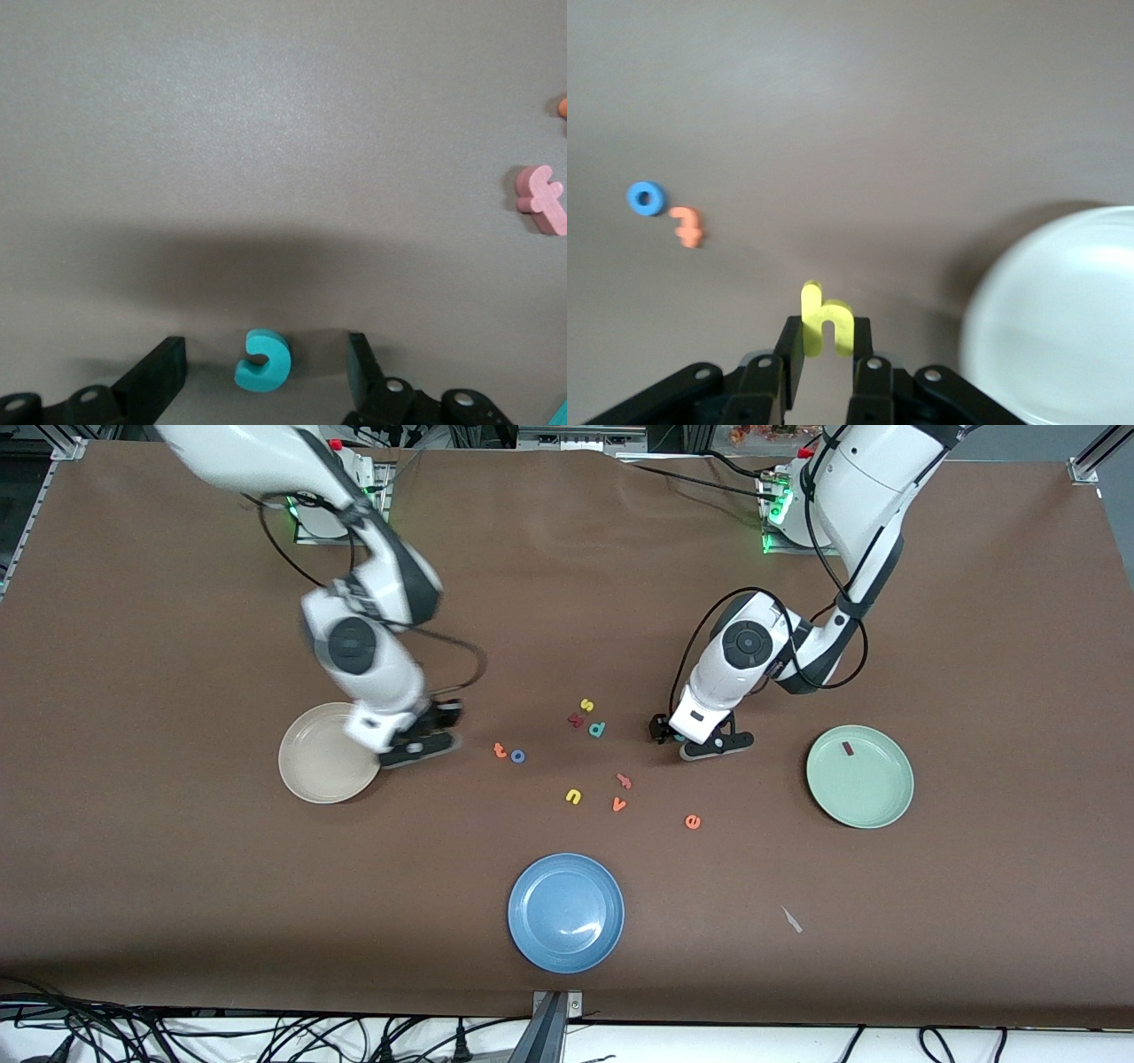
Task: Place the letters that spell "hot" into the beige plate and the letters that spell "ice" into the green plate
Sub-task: 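Place the yellow h on the beige plate while the left gripper grasps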
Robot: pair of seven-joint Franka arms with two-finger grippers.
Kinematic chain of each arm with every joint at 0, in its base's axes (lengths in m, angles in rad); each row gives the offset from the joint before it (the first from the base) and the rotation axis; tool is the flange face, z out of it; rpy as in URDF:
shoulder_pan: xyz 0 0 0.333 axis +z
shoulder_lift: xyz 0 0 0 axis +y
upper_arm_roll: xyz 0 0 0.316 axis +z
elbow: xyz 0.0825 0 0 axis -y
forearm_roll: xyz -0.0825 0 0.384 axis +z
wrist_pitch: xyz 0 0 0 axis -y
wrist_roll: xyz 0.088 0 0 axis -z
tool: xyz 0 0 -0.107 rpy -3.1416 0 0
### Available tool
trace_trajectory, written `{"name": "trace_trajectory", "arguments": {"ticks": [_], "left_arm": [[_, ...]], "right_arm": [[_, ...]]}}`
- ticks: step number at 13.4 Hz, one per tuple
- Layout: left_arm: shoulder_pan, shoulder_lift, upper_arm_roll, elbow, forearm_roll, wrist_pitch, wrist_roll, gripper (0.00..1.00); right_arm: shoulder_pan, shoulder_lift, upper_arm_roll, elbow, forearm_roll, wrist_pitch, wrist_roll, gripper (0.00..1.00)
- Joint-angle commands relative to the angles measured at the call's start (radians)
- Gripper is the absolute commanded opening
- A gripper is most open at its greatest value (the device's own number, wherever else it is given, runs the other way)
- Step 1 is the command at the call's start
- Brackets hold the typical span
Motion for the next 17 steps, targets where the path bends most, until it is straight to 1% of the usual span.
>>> {"name": "trace_trajectory", "arguments": {"ticks": [1, 2, 3, 5, 7, 8, 9, 12, 13, 14, 16, 17], "left_arm": [[-0.005, -0.034, 0.006, -0.033, 0.031, 0.008, -0.030, 0.82], [-0.005, -0.034, 0.004, -0.033, 0.031, 0.008, -0.030, 0.75], [-0.003, -0.034, 0.004, -0.030, 0.031, 0.007, -0.030, 0.66], [0.000, -0.033, 0.004, -0.026, 0.031, 0.007, -0.030, 0.59], [0.001, -0.026, 0.006, -0.013, 0.031, 0.002, -0.032, 0.55], [0.001, -0.026, 0.006, -0.012, 0.031, 0.002, -0.032, 0.49], [0.001, -0.026, 0.006, -0.012, 0.031, 0.002, -0.032, 0.42], [0.003, -0.026, 0.006, -0.004, 0.031, 0.001, -0.032, 0.12], [0.004, -0.028, 0.006, -0.003, 0.031, -0.001, -0.032, 0.08], [0.004, -0.028, 0.006, 0.000, 0.031, -0.001, -0.032, 0.00], [0.007, -0.036, 0.007, 0.011, 0.030, -0.007, -0.033, 0.00], [0.011, -0.036, 0.007, 0.036, 0.024, -0.034, -0.033, 0.00]], "right_arm": [[0.010, -0.028, 0.019, -0.055, 0.020, 0.007, -0.006, 0.00], [0.010, -0.028, 0.019, -0.055, 0.020, 0.007, -0.006, 0.00], [0.008, -0.029, 0.019, -0.054, 0.020, 0.007, -0.016, 0.00], [0.004, -0.039, 0.013, -0.051, 0.020, 0.007, -0.025, 0.00], [-0.003, -0.049, -0.016, -0.049, 0.020, -0.011, -0.063, 0.00], [-0.019, -0.057, -0.028, -0.049, 0.020, -0.022, -0.103, 0.00], [-0.048, -0.060, -0.028, -0.051, 0.020, -0.027, -0.152, 0.00], [-0.125, -0.059, -0.028, -0.051, 0.020, -0.044, -0.282, 0.00], [-0.153, -0.052, -0.028, -0.051, 0.020, -0.044, -0.328, 0.00], [-0.180, -0.046, -0.028, -0.051, 0.020, -0.042, -0.367, 0.00], [-0.204, -0.026, -0.042, -0.051, 0.020, -0.042, -0.419, 0.04], [-0.205, -0.020, -0.053, -0.051, 0.020, -0.039, -0.427, 0.12]]}}
